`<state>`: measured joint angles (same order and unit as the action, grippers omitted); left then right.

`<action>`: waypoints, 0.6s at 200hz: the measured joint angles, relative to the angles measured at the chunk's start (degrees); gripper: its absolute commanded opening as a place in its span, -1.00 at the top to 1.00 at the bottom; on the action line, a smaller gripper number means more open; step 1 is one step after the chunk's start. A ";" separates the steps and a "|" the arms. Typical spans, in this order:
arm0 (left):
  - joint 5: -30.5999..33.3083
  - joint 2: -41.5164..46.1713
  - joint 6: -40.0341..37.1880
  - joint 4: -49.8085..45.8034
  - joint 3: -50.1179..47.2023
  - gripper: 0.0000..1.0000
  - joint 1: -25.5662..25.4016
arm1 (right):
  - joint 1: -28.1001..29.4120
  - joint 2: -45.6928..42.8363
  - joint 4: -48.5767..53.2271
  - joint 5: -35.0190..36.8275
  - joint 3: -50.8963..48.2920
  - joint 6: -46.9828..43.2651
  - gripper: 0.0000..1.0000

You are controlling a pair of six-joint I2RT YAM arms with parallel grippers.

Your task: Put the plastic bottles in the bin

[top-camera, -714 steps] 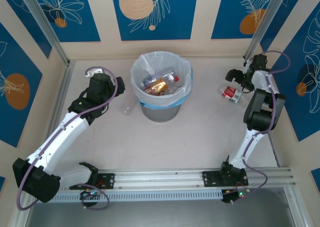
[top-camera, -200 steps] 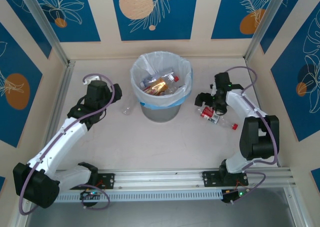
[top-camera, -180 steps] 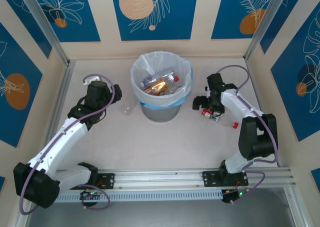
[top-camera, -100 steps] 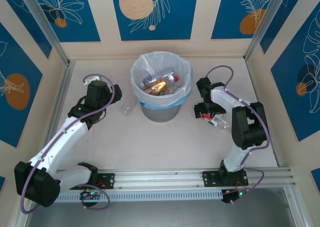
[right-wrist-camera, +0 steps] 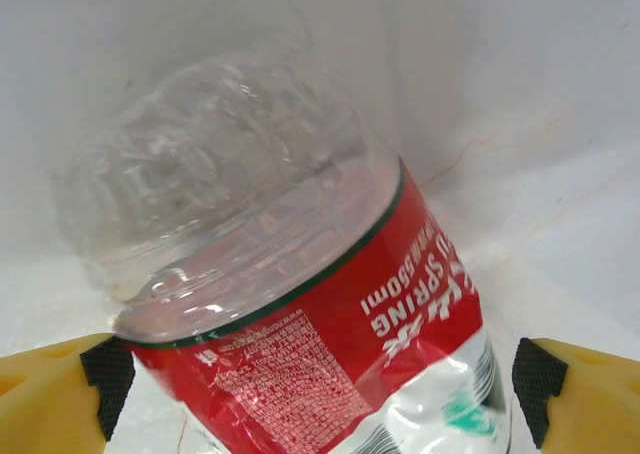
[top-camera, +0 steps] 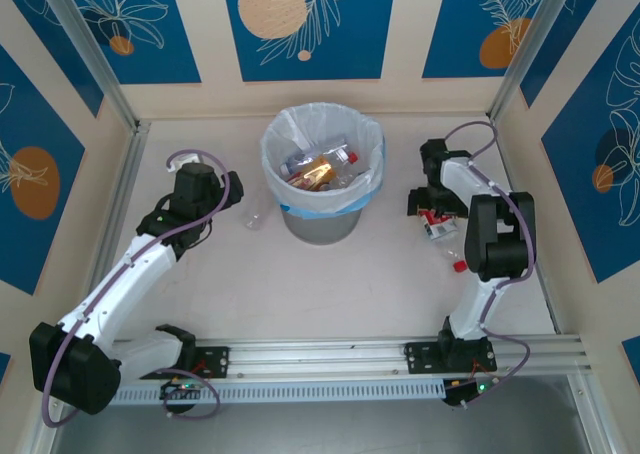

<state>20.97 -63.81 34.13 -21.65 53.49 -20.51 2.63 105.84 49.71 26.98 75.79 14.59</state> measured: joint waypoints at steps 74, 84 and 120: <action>0.00 0.00 0.04 0.20 -0.94 -0.98 0.15 | -2.89 1.68 0.52 -9.20 -1.22 -0.15 -0.99; 0.00 0.00 0.04 0.24 -0.94 -0.98 0.15 | -2.86 2.40 0.68 -9.53 -1.90 0.07 -0.99; 0.02 0.00 0.04 0.24 -0.96 -0.98 0.33 | -2.86 4.09 0.66 -10.36 -2.84 1.05 -0.99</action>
<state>20.99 -63.81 34.17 -21.41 52.53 -20.18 -0.23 109.93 50.37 16.62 72.95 15.64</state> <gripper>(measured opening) 0.989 0.995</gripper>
